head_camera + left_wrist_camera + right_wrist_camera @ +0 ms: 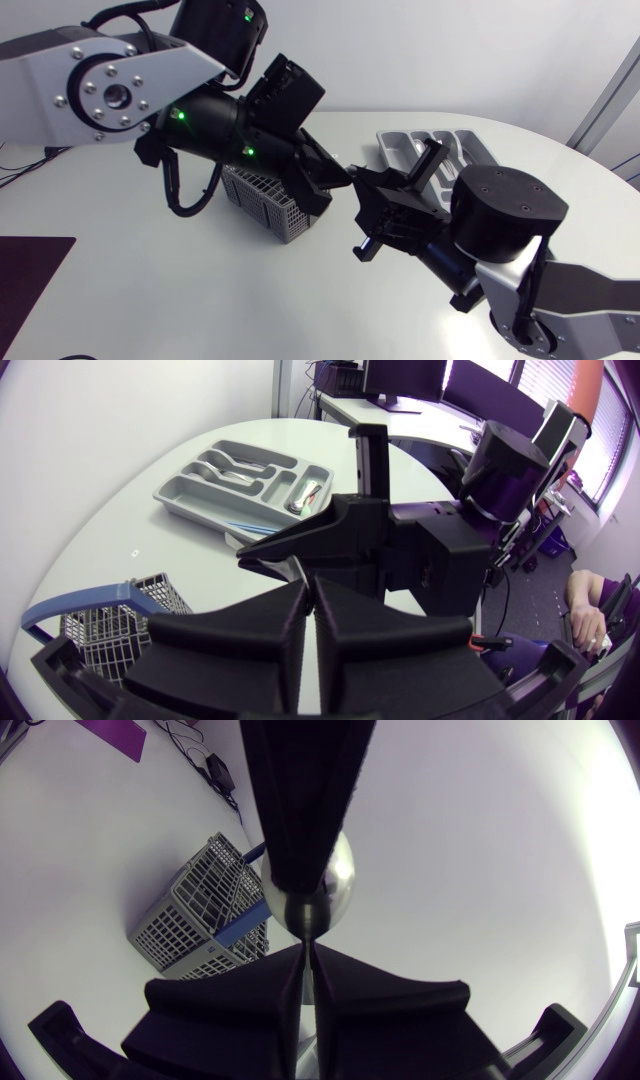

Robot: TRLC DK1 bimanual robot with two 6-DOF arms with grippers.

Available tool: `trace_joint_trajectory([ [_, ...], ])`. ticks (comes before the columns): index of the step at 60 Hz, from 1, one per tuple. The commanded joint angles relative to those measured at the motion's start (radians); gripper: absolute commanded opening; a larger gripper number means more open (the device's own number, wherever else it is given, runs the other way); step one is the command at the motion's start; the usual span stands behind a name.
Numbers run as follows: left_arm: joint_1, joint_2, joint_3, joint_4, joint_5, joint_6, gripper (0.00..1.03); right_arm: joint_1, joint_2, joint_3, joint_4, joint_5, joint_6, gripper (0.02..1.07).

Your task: Unload the cutlery basket into the drawer organizer.

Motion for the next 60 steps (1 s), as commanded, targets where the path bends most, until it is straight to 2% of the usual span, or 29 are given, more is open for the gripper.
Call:
trace_joint_trajectory([
  [1,-0.004,0.009,-0.032,0.015,-0.023,-0.003,0.03,0.005,-0.013,-0.020,0.017,0.001,-0.005,0.11],
  [14,0.016,-0.025,-0.043,0.010,-0.023,0.014,0.03,-0.007,-0.031,-0.025,0.018,-0.010,0.004,0.19],
  [17,0.020,-0.033,-0.043,0.006,-0.025,0.017,0.03,-0.015,-0.043,-0.028,0.018,-0.013,0.004,0.29],
  [24,0.039,-0.047,-0.042,-0.011,-0.025,0.029,0.03,-0.030,-0.086,-0.045,0.012,-0.027,0.000,0.66],
  [27,0.046,-0.054,-0.042,-0.017,-0.025,0.035,0.03,-0.038,-0.111,-0.054,0.009,-0.033,0.000,0.77],
  [30,0.053,-0.062,-0.038,-0.023,-0.025,0.045,0.03,-0.047,-0.137,-0.063,-0.003,-0.046,-0.002,0.83],
  [39,0.060,-0.086,-0.058,-0.049,-0.025,0.124,0.03,-0.107,-0.214,-0.076,-0.088,-0.112,0.003,0.87],
  [48,0.056,-0.148,-0.114,-0.053,-0.035,0.256,0.03,-0.235,-0.310,0.006,-0.370,-0.298,0.116,0.87],
  [54,0.020,-0.195,-0.173,-0.048,-0.091,0.371,0.03,-0.332,-0.303,0.095,-0.528,-0.408,0.192,0.86],
  [60,-0.035,-0.228,-0.249,-0.011,-0.186,0.474,0.03,-0.380,-0.290,0.153,-0.635,-0.491,0.215,0.86],
])
